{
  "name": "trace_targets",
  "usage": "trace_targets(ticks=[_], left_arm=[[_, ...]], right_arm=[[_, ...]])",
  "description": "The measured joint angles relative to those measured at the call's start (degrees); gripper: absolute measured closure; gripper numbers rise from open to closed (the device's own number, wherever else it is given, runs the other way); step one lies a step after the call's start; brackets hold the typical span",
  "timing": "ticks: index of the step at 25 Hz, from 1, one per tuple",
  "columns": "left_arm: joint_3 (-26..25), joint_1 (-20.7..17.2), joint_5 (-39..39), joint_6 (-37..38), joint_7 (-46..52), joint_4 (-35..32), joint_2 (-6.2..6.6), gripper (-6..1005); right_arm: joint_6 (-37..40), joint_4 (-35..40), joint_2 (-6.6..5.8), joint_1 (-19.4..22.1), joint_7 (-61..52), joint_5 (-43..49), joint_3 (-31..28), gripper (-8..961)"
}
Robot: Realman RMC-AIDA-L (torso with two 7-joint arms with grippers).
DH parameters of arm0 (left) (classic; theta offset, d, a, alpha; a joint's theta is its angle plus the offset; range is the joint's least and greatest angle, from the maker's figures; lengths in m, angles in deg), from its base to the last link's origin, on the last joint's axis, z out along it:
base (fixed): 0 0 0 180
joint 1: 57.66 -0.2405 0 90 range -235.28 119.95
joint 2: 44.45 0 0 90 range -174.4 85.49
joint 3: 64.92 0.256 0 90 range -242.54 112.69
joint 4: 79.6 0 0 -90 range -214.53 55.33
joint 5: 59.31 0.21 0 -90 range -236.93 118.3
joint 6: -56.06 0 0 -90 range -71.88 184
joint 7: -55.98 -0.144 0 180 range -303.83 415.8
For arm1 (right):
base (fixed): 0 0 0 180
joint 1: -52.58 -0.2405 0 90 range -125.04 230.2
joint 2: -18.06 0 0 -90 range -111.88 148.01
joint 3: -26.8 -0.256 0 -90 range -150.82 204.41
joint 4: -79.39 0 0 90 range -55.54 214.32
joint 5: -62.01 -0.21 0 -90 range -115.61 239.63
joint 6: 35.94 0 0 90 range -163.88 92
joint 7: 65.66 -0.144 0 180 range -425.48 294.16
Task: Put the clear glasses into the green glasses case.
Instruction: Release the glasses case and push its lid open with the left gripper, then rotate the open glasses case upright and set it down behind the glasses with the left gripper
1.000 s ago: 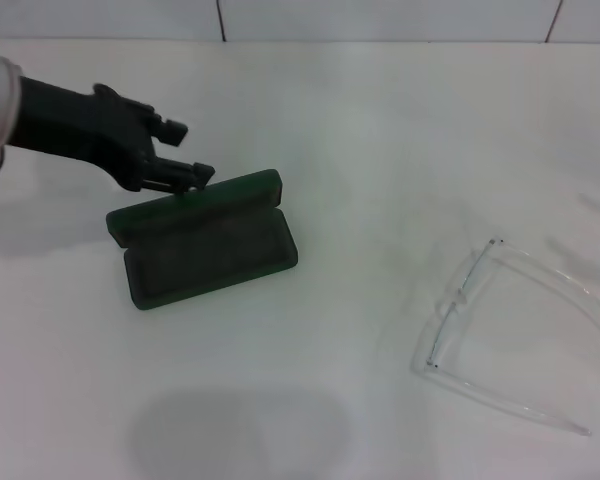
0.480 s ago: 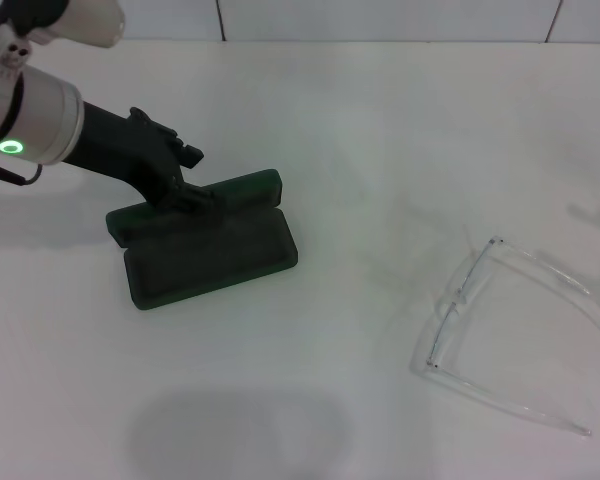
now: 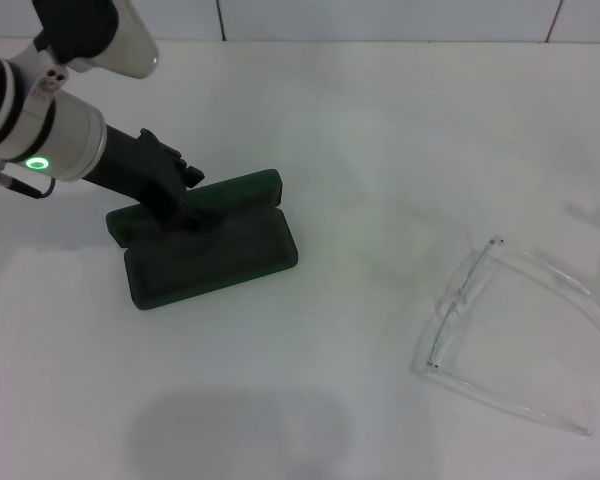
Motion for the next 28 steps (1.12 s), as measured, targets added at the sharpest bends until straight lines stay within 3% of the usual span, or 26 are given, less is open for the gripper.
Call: trace_targets(ticks=[11, 14, 16, 23, 28], left_arm=[[0.04, 1.43, 2.18, -0.94, 0.52, 1.94, -0.02, 515], [0.64, 1.31, 1.95, -0.65, 0.48, 1.42, -0.06, 653], [1.96, 0.82, 1.74, -0.46, 0.55, 0.4, -0.1, 745], [7.11, -1.56, -4.87, 2.95, 1.22, -6.65, -0.21, 799], [13.88, -2.73, -7.42, -0.09, 1.13, -10.61, -0.29, 803]], right_arm=[[0.65, -1.58, -0.13, 0.79, 1.01, -0.3, -0.02, 140], [0.59, -1.66, -0.11, 1.2, 1.39, -0.34, -0.03, 141], [0.43, -2.17, -0.1, 1.25, 1.9, -0.36, -0.03, 143], [0.24, -5.08, -0.54, 1.49, 4.18, -0.39, -2.08, 147], [0.57, -5.96, -0.39, 2.6, 5.64, -0.34, -4.2, 150]])
